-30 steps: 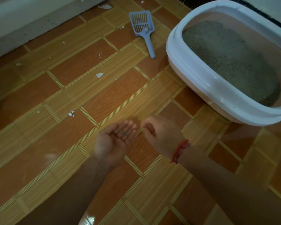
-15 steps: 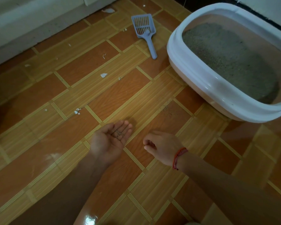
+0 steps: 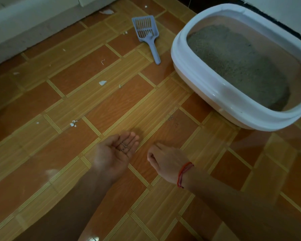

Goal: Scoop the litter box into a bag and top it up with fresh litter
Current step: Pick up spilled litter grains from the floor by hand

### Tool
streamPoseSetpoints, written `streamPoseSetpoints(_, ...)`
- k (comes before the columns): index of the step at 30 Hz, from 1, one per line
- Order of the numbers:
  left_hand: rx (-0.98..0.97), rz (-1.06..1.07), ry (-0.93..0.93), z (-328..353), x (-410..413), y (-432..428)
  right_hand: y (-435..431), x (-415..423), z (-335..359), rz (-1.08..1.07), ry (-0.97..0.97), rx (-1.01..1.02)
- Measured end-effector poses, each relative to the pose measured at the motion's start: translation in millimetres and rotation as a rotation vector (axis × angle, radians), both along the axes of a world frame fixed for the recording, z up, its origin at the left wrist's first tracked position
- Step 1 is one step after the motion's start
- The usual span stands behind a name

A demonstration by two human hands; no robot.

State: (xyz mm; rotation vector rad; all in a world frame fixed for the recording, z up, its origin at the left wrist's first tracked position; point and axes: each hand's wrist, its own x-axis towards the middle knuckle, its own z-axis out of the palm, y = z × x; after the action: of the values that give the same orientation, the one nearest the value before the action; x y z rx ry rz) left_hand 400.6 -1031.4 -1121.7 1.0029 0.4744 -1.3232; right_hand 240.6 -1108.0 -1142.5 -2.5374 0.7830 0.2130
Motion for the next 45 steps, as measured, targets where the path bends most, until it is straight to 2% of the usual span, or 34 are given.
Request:
streamPoseSetpoints(5,0.011,-0.020,0.000,-3.0,-13.6,-11.2,-5.1,0.5,11.7,-0.158,-0.285,0.003)
streamPoseSetpoints(10,-0.041,-0.111,0.012,1.1,-35.7,-27.3,-14.1,0.0,21.6,-0.232,-0.388,-0.030)
streamPoseSetpoints(22,-0.065,-0.123,0.081,-13.0,-46.6,-49.8,-37.9,-17.7,7.3,-0.325,-0.374,-0.003)
streamPoseSetpoints(28,-0.035,-0.103,0.101,-15.5,-41.2,-50.9,-85.5,-34.4,-1.2,-0.532,-0.155,0.003)
streamPoseSetpoints(45,-0.018,-0.093,0.103,-15.0,-39.9,-52.6,-102.6,-25.6,-17.9,-0.419,-0.017,-0.114)
